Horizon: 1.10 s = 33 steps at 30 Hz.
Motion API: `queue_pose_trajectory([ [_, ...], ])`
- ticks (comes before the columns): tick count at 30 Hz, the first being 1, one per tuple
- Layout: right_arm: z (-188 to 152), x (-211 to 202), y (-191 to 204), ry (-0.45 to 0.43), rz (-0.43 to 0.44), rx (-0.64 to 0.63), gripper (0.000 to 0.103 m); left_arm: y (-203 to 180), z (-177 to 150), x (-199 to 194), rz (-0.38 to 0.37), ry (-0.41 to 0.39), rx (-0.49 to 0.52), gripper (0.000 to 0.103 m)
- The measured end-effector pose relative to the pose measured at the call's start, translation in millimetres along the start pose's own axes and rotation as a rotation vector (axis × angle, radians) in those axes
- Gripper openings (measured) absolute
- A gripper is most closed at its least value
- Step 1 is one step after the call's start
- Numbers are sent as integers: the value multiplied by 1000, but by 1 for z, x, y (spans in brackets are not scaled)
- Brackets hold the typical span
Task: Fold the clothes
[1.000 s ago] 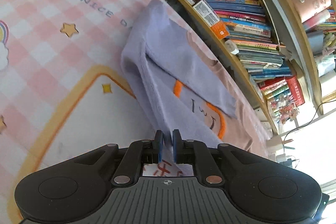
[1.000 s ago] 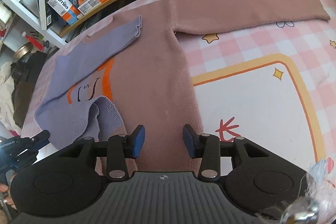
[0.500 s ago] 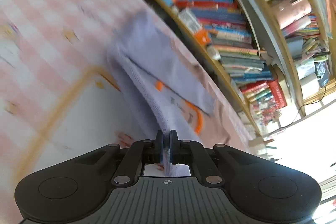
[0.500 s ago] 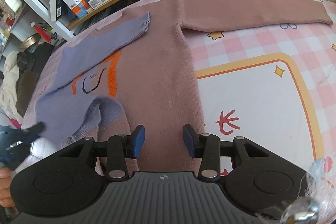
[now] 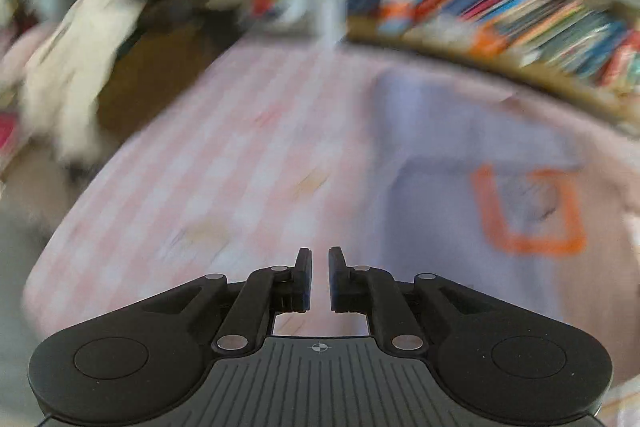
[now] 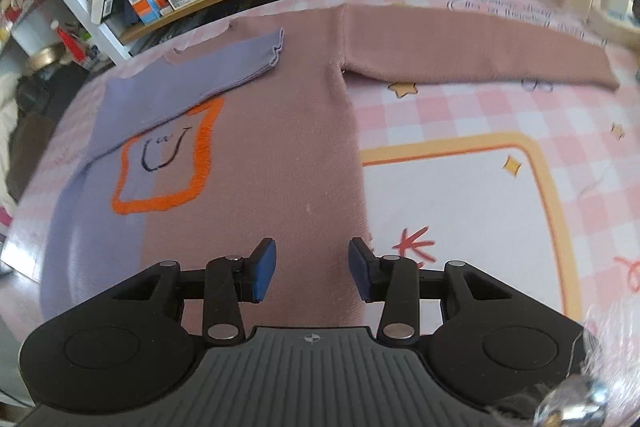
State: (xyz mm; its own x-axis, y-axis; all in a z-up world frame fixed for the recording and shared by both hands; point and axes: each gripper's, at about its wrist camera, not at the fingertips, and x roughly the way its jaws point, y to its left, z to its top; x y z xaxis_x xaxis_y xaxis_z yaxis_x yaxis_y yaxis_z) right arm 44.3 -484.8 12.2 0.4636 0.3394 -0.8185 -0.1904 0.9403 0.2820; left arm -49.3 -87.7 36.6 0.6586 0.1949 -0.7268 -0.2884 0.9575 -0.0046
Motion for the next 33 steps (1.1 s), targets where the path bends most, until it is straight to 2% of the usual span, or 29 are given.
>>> queue_pose_trajectory([
  [2,-1,3,1,4,-34,-19,38,-34,15,10,-91,-62,103,18],
  [4,-5,6,2,18,-63,-34,36,-72,26,26,-187,-98,206,20],
  [6,-9,6,5,9,-83,-67,27,-105,32,44,-262,-109,290,20],
  [10,-16,3,5,3,-81,-74,14,-169,39,83,-323,-75,418,20],
  [16,-26,-1,6,-29,-88,-12,11,-223,35,119,-326,-81,567,21],
  [21,-29,-3,3,-42,-96,8,10,-243,25,132,-300,-104,676,22],
  [27,-33,-9,-4,-34,-125,22,9,-263,8,129,-333,-196,786,22],
  [33,-37,-14,-10,-29,-134,36,9,-278,3,127,-320,-229,844,22],
])
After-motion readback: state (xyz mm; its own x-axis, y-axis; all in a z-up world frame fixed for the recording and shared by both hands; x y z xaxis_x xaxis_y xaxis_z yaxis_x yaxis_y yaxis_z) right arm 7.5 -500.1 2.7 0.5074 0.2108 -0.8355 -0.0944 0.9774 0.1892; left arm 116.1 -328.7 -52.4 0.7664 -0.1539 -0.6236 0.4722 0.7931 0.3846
